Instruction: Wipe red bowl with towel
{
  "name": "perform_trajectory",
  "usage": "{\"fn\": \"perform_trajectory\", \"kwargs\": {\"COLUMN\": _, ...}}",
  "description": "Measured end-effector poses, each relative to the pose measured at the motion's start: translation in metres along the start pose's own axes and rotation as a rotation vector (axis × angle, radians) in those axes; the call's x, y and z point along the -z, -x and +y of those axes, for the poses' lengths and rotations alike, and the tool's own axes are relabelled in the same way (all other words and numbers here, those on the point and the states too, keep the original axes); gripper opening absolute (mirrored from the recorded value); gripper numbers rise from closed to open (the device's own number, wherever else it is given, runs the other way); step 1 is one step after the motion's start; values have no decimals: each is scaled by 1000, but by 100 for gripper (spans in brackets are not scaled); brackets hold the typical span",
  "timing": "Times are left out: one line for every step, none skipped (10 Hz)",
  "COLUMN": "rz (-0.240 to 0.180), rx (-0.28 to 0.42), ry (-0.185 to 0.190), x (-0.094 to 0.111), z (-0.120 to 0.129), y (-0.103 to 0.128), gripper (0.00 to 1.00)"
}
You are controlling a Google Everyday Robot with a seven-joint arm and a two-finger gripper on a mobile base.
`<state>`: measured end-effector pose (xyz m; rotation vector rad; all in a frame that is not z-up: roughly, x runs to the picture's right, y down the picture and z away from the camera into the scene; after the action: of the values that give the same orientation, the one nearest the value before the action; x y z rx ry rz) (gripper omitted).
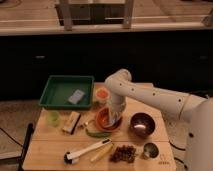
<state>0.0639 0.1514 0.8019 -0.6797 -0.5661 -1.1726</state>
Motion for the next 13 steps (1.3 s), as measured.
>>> {"fn": "perform_trajectory", "kwargs": {"rz": -10, "rx": 1, "ry": -57, "x": 2, "z": -2, "y": -6, "gripper": 0}}
{"fn": "perform_trajectory", "kwargs": {"rz": -12, "rx": 9, "ry": -110, "x": 4, "z": -8, "y": -8, "gripper": 0}}
{"fn": "perform_trajectory", "kwargs": {"rz": -16, "rx": 25, "ry": -137, "x": 5, "z": -14, "y": -9, "gripper": 0}}
{"fn": "perform_trajectory", "kwargs": {"rz": -20, "rx": 54, "ry": -166, "x": 7, "z": -26, "y": -6, "gripper": 0}}
{"fn": "perform_trajectory", "kwargs": {"rz": -24, "rx": 85, "ry": -186, "x": 9, "z": -37, "y": -2, "gripper": 0}}
{"fn": "perform_trajectory", "kwargs": {"rz": -29, "rx": 110, "ry": -195, "x": 10, "z": -43, "y": 2, "gripper": 0}}
{"fn": "perform_trajectory", "kwargs": {"rz": -33, "rx": 138, "ry": -201, "x": 11, "z": -47, "y": 7, "gripper": 0}}
{"fn": "perform_trajectory", "kwargs": {"rz": -40, "rx": 184, "ry": -210, "x": 12, "z": -53, "y": 18, "gripper": 0}}
{"fn": "perform_trajectory", "kwargs": {"rz": -47, "rx": 211, "ry": -216, "x": 13, "z": -53, "y": 27, "gripper": 0}}
{"fn": "perform_trajectory", "kwargs": {"rz": -55, "rx": 230, "ry": -218, "x": 12, "z": -50, "y": 37, "gripper": 0}}
{"fn": "perform_trajectory", "kwargs": {"rz": -70, "rx": 248, "ry": -217, "x": 10, "z": -37, "y": 52, "gripper": 0}}
{"fn": "perform_trajectory", "kwargs": {"rz": -74, "rx": 245, "ry": -217, "x": 9, "z": -29, "y": 54, "gripper": 0}}
{"fn": "perform_trajectory", "kwargs": {"rz": -75, "rx": 228, "ry": -219, "x": 8, "z": -14, "y": 52, "gripper": 0}}
